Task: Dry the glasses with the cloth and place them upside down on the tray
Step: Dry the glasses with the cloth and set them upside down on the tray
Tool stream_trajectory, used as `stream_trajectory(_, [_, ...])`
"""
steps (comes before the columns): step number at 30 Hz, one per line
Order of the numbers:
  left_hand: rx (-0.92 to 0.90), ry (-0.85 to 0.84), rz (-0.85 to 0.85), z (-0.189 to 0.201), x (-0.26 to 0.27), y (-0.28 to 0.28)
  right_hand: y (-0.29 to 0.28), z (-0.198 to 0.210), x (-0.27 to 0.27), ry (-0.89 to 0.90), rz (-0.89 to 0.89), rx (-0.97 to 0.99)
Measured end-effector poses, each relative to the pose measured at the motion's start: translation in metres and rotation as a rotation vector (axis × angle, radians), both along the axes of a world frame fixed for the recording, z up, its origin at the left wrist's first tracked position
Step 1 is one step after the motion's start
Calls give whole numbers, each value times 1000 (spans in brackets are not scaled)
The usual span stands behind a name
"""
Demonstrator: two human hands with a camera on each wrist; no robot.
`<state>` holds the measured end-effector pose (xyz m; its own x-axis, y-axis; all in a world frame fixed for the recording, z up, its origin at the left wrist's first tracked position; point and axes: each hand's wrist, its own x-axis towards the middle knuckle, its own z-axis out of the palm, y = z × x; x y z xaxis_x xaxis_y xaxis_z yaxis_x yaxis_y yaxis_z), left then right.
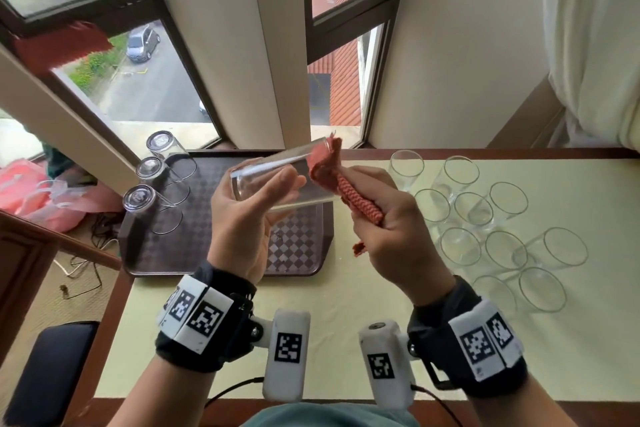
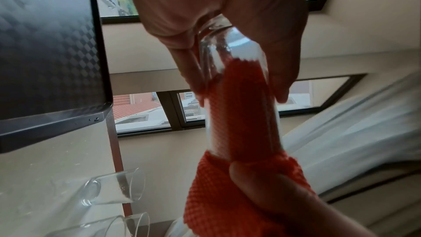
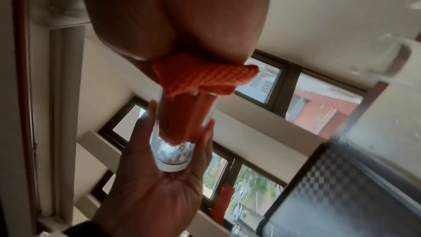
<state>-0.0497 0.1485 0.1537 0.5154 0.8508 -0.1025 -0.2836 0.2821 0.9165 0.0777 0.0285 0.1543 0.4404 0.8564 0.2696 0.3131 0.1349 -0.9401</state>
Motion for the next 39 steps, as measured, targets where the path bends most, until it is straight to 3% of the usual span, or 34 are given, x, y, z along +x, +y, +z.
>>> stream_trajectory(4, [28,80,-96,-5,-1,6,-5,2,4,145,206,-92])
stream_trajectory(7, [9,113,-116,-9,-2,7,-10,2,10,192,250,-106])
stream_trajectory(10, [-47,111,-137,-10,-2,5,-16,2,15,228,174,-20])
stream_trajectory(12, [-93,90,-134,-9,-1,3,-18,-1,15,238,17,84])
stream_trajectory(16, [-151,81,-100,-5,4,-3,-14,-13,1,109,-223,191])
stream_trajectory(27, [-189,134,-84,-2,24,-25,-8,-2,0,284,-57,58])
stream_trajectory(32, [-136,129,-99,4,22,-20,-9,-1,8,495,-28,28])
stream_trajectory(35, [25,114,-104,9,20,-21,-9,0,8,513,-19,3])
stream_trajectory(39, [207,87,-184,15,15,-20,-13,8,14,666,94,-1])
